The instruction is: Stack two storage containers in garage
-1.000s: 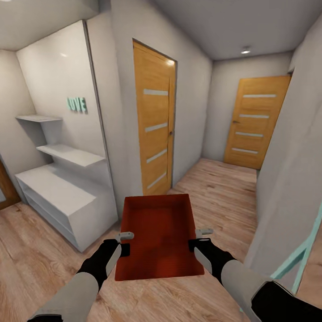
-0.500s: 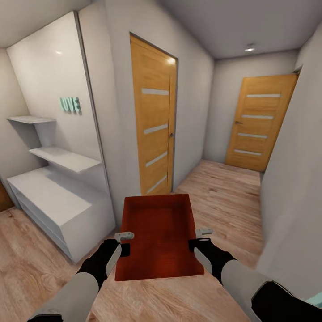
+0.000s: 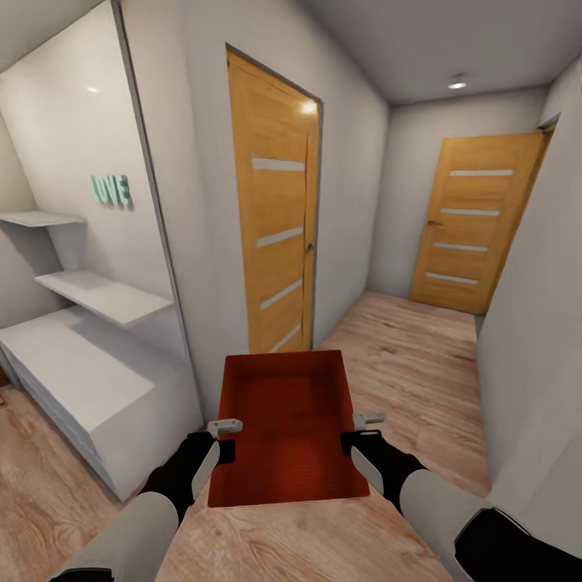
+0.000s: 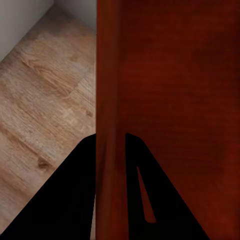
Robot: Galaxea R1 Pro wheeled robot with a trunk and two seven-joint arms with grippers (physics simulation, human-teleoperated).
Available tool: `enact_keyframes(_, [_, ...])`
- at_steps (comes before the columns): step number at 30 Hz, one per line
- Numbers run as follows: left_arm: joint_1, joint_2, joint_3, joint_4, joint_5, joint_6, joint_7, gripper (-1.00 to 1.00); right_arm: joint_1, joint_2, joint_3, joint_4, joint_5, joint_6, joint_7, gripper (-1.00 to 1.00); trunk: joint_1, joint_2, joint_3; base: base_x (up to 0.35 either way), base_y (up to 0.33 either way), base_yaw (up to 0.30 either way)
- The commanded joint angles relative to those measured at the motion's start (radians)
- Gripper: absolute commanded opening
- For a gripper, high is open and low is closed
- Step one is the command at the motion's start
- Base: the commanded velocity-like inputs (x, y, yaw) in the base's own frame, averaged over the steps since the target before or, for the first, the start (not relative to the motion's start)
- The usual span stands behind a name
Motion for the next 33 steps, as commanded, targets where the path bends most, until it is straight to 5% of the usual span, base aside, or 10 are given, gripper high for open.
enact_keyframes(1, [0.0, 0.005, 0.003, 0.003, -0.028, 0.01, 0.011, -1.0, -0.002, -0.001, 0.003, -0.018, -0.002, -0.008, -0.004, -1.0, 0.001, -0.002, -0.002, 0.323, 0.0, -0.158])
enact_keyframes(33, [0.0, 0.005, 0.003, 0.003, -0.028, 0.01, 0.011, -1.0, -0.002, 0.0, 0.003, -0.018, -0.002, -0.008, -0.004, -1.0, 0.001, -0.002, -0.002, 0.323, 0.0, -0.219])
